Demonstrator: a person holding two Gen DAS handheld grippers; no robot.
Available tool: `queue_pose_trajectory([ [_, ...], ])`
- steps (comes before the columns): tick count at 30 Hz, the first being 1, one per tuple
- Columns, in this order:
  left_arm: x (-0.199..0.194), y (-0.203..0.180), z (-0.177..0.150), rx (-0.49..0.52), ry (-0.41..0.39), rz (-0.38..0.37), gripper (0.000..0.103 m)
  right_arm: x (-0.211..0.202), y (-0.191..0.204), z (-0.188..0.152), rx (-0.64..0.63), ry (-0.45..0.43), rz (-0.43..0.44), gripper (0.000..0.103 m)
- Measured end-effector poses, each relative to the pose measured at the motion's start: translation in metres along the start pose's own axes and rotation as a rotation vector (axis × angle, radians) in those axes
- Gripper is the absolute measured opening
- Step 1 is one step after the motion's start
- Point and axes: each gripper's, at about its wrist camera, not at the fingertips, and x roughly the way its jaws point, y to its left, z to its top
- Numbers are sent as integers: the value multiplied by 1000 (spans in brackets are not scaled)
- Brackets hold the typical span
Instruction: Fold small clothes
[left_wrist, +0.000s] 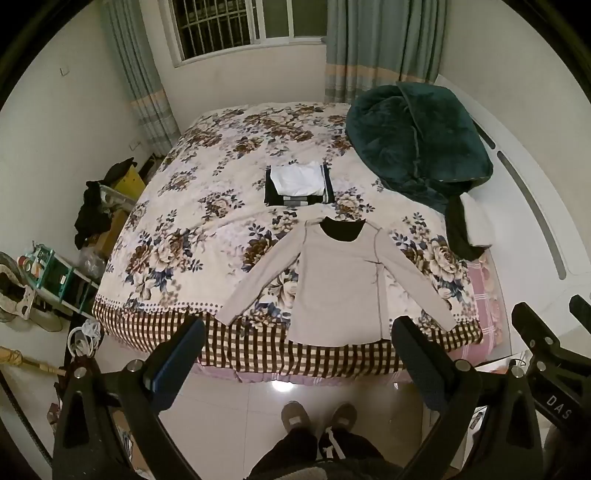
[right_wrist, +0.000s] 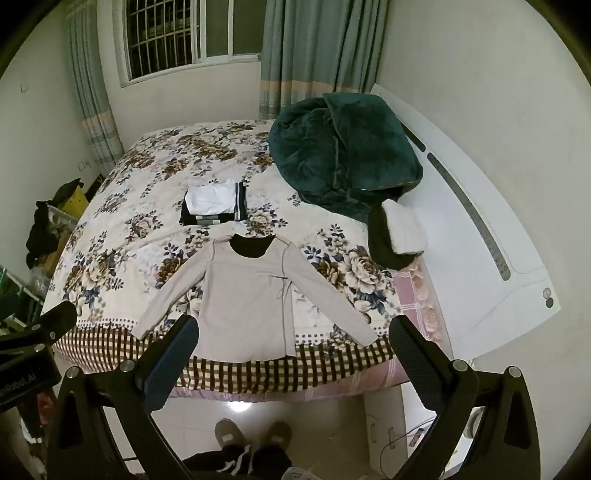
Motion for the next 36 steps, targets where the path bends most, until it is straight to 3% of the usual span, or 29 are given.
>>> queue_pose_trajectory([
  [36, -12, 21, 0, -20, -14, 11, 103, -16, 8, 2, -7, -18, 0, 103],
])
